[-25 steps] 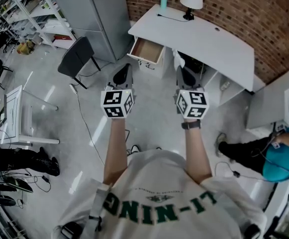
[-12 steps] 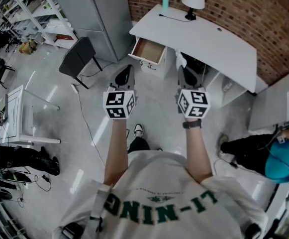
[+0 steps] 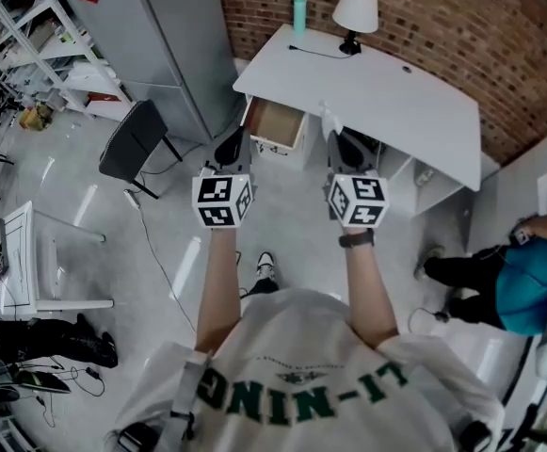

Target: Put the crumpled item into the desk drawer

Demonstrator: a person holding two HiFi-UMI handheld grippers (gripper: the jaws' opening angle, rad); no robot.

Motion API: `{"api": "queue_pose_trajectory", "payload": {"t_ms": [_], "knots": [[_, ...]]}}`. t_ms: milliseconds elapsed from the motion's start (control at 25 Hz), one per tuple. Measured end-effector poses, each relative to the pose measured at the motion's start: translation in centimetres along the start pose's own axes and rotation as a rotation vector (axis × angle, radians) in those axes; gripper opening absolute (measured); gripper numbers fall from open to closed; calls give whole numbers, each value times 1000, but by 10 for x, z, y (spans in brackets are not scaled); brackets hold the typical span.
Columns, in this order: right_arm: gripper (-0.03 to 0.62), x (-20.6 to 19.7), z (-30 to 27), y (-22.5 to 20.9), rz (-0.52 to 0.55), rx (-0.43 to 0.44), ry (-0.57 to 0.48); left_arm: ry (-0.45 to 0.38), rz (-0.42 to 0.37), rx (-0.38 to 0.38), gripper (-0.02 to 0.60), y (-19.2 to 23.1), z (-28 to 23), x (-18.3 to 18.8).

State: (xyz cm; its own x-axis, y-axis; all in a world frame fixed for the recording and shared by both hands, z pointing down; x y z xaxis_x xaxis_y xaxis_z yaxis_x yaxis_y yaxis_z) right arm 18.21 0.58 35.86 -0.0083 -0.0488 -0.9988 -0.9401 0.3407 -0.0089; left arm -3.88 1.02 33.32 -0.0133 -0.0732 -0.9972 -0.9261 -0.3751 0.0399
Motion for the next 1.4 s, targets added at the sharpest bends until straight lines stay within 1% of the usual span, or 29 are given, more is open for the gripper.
{"api": "queue_pose_trajectory", "payload": {"t_ms": [160,320,520,720,800,960,1120,1400], "knots": [[3,3,-41,2,2,-14,11,-1,2,-31,-2,26,-37,5],[3,1,-77,8,7,-31,23,11,14,-53,-2,54,-66,2],[3,-2,-118,22,11,-51,40,20,27,-82,-2,90,-92,-1],[3,-17,-145,37,7,-72,54,36,51,-110,-2,119,-110,-13],[3,-25,-153,39,12,-85,69,40,63,-122,-2,126,-119,-20],[3,-46,-166,36,16,-92,126,80,80,-144,-2,134,-138,-43],[3,-63,-188,31,13,-71,164,122,81,-161,-2,141,-164,-64],[3,-86,-242,11,-4,-20,219,185,103,-132,-2,163,-208,-96]]}}
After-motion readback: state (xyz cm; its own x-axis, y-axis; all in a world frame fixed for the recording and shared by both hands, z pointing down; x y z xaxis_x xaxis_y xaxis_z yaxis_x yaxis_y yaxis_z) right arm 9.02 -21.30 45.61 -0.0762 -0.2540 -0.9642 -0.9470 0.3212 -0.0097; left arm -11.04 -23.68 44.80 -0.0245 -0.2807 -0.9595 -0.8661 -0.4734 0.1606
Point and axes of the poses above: the fingertips, and each gripper's own axes: z backward along the fingers, y to its left, x out of its top, the point moved 4 cm from there along z, backward along the fingers, and after that the axes turned 4 degrees about z, right-handed, at the moved point
